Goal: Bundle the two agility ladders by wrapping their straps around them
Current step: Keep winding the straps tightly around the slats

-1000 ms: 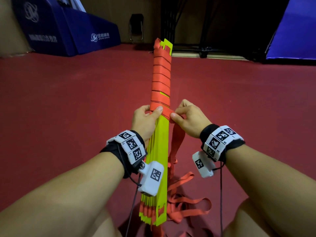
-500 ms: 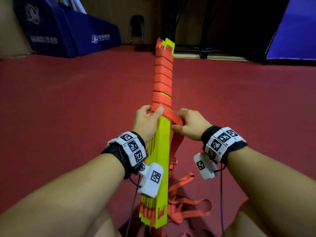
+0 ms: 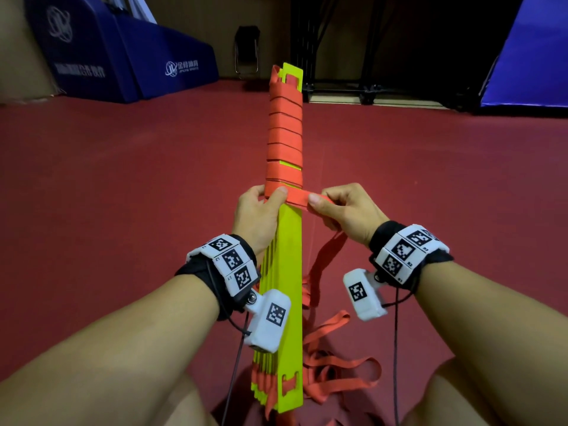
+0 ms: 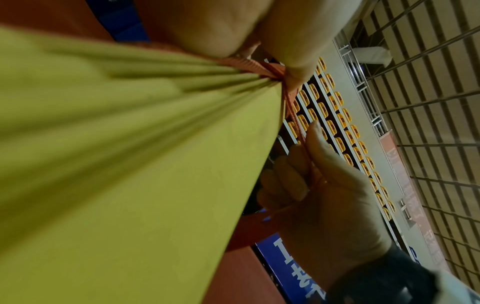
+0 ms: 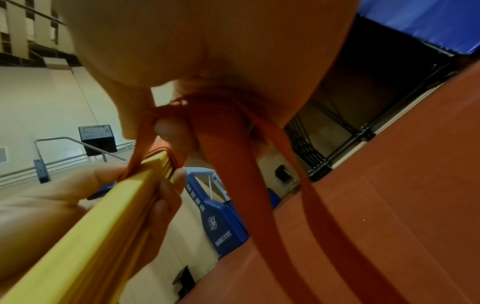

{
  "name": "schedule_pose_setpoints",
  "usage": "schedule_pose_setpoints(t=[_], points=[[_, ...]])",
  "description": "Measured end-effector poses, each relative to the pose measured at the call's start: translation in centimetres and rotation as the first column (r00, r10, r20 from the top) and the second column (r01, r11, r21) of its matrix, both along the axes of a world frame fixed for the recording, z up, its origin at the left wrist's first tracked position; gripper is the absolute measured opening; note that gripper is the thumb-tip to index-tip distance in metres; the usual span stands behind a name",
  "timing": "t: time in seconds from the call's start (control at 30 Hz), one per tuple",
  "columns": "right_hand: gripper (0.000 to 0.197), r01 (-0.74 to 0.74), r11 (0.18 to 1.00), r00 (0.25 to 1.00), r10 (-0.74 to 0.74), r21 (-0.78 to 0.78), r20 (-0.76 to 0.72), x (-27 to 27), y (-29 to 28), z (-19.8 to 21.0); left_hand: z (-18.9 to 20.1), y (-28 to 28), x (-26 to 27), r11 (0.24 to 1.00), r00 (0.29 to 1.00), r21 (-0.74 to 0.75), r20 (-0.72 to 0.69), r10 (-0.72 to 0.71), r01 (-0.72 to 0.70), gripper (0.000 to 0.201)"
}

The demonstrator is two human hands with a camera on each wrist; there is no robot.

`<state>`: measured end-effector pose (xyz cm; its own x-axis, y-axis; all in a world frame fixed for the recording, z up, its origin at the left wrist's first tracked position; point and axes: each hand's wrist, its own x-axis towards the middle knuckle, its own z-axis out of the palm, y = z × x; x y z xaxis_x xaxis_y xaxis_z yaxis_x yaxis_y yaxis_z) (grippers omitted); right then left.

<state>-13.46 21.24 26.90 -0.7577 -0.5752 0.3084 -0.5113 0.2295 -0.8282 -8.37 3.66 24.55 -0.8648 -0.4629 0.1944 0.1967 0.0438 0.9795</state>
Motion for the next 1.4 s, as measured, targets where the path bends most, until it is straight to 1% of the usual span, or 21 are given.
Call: schedule_pose_setpoints(t=[0.07,0.13,0.2,0.23,0.33,0.37,0.47,0.53,0.6,0.7,0.83,0.93,1.0,1.1,1.27,1.4], points=[[0.065,0.041,0.997,0.999,-0.040,0.061,-0.010,-0.1,0.0,-0.2,0.2,0.0,0.1,1.000,1.000,0.027,0.006,-0.010,0.010,0.039],[0.071,0.041,0.995,0.999,-0.041,0.094,-0.006,0.0,-0.2,-0.3,0.4,0.3,0.4,0.998,0.999,0.043,0.016,-0.037,0.037,0.036],[0.070,0.004,1.000,1.000,-0.005,0.026,0.017,-0.1,-0.4,-0.3,0.6,0.4,0.5,0.997,0.998,0.058,0.021,-0.059,0.057,0.040],[0.065,-0.020,0.999,1.000,0.021,-0.032,0.021,-0.1,-0.4,-0.1,0.6,0.5,0.6,0.996,0.998,0.067,0.019,-0.060,0.058,0.043],[0.033,-0.092,0.975,0.995,0.095,-0.203,0.006,0.1,-0.4,0.5,0.7,0.4,0.7,0.996,0.998,0.081,0.026,-0.050,0.048,0.047],[0.026,-0.108,0.965,0.994,0.111,-0.237,0.002,0.3,-0.5,0.7,0.8,0.4,0.8,0.995,0.998,0.089,0.026,-0.052,0.049,0.047],[0.017,-0.144,0.948,0.987,0.157,-0.285,0.025,0.7,-0.9,0.9,1.4,0.7,1.1,0.993,0.999,0.116,0.023,-0.040,0.038,0.039],[0.018,-0.104,0.965,0.990,0.123,-0.242,0.064,0.4,-0.9,0.7,1.7,0.8,1.2,0.990,0.999,0.136,0.008,-0.040,0.038,0.040],[0.020,-0.029,0.989,0.997,0.039,-0.147,0.070,-0.1,-0.8,0.4,1.9,0.9,1.3,0.985,0.998,0.163,-0.003,-0.057,0.057,0.041],[0.022,0.030,0.998,0.999,-0.028,-0.050,0.039,-0.5,-0.6,0.3,2.0,1.2,1.5,0.979,0.997,0.188,0.000,-0.078,0.076,0.030],[0.025,0.023,1.000,0.998,-0.022,-0.011,0.062,-0.2,-0.7,0.6,2.1,1.3,1.6,0.981,0.997,0.179,0.000,-0.078,0.077,0.019],[0.026,-0.009,1.000,0.995,0.008,0.004,0.102,0.1,-0.7,0.7,1.9,1.3,1.5,0.977,0.996,0.196,0.000,-0.085,0.083,0.019],[0.025,-0.038,0.998,0.988,0.046,-0.055,0.150,0.4,-0.9,0.6,1.9,1.5,1.7,0.968,0.994,0.223,-0.020,-0.109,0.111,0.022],[0.023,-0.073,0.976,0.963,0.123,-0.205,0.240,0.7,-1.3,0.5,2.2,1.7,2.1,0.955,0.992,0.266,-0.031,-0.125,0.129,0.023],[0.020,-0.049,0.947,0.900,0.179,-0.316,0.397,0.9,-1.6,0.4,1.7,2.0,2.1,0.949,0.993,0.290,-0.033,-0.117,0.121,0.022],[0.018,-0.007,0.908,0.899,0.190,-0.420,0.395,1.1,-1.6,0.6,1.9,2.4,2.2,0.940,0.992,0.317,-0.025,-0.127,0.129,0.024]])
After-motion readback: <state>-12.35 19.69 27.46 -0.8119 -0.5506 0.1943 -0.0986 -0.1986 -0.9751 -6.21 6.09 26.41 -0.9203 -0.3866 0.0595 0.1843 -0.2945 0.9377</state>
